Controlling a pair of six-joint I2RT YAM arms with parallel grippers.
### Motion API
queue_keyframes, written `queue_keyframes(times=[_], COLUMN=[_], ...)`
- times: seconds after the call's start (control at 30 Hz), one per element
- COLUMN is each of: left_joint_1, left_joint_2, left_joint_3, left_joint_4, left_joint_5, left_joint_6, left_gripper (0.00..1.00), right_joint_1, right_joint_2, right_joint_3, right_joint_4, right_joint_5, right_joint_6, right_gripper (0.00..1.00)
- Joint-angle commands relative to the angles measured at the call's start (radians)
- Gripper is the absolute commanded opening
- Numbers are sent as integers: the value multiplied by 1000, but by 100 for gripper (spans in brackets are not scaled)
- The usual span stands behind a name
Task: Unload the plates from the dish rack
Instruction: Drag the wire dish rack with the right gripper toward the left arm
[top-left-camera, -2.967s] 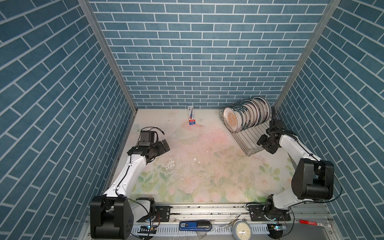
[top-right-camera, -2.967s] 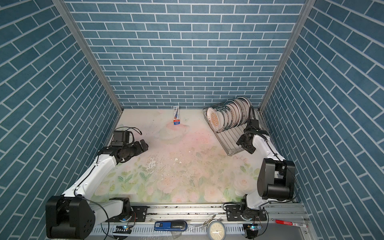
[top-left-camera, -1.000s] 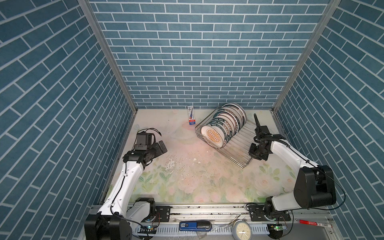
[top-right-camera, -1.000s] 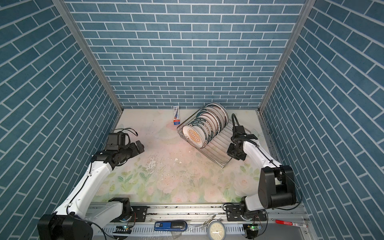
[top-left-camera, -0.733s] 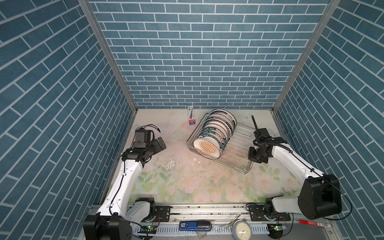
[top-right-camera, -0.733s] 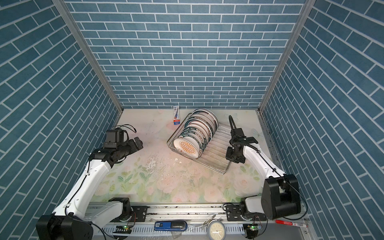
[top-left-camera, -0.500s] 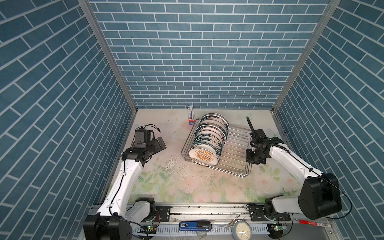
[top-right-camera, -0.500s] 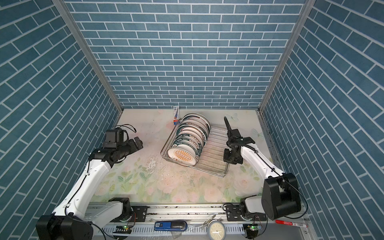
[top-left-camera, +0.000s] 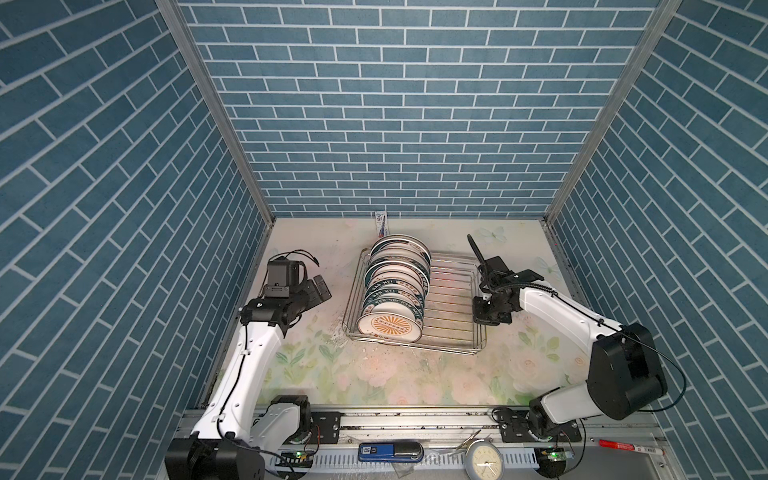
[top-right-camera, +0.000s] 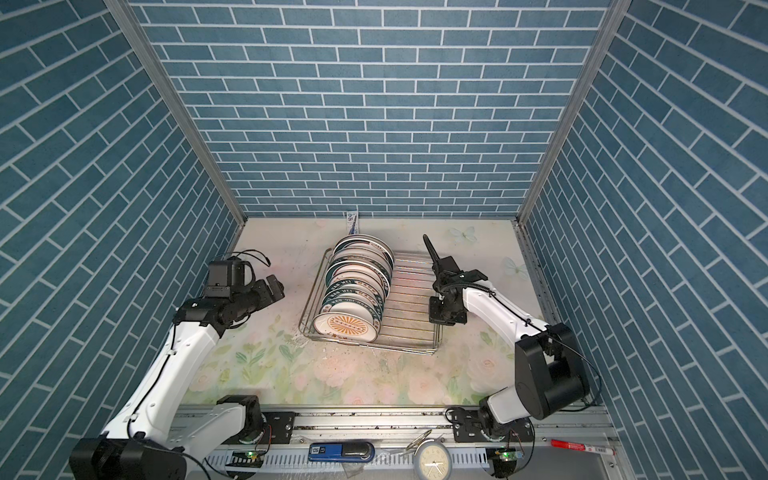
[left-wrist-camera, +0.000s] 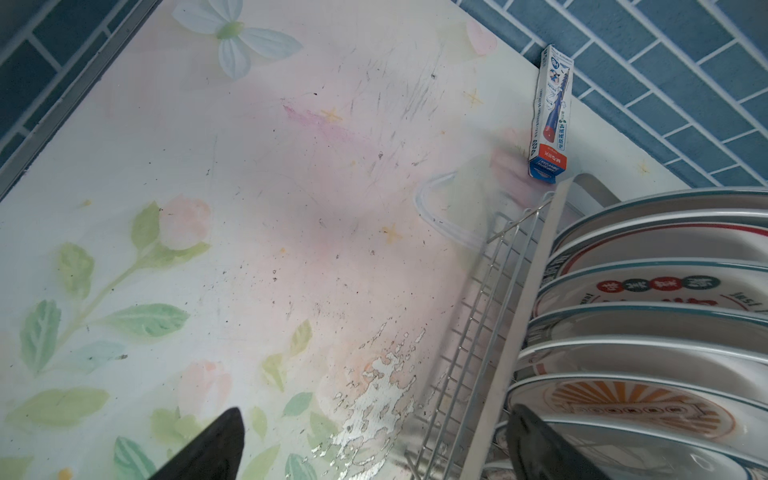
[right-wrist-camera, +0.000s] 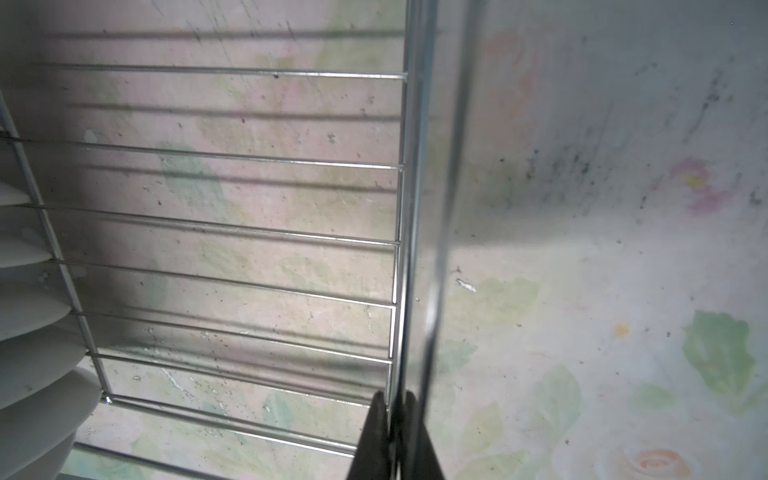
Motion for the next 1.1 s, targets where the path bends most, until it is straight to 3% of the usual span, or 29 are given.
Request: queue_keyframes(times=[0.0, 0.87, 1.07], left_joint_1=[8, 94, 141], left_joint_2=[-19, 54, 16], left_joint_3=[3, -50, -43], left_joint_4=[-46, -47, -52], left_joint_5=[2, -29, -44], left_joint_6=[-2, -70, -88], left_gripper=[99, 99, 99], right_joint_1=[56, 122, 127], right_joint_2=[71, 301, 362], right_joint_3=[67, 242, 315], right_joint_4=[43, 322, 346], right_joint_5=[-53, -132, -135], right_joint_6=[-99, 116, 110], right_gripper=[0, 0, 0])
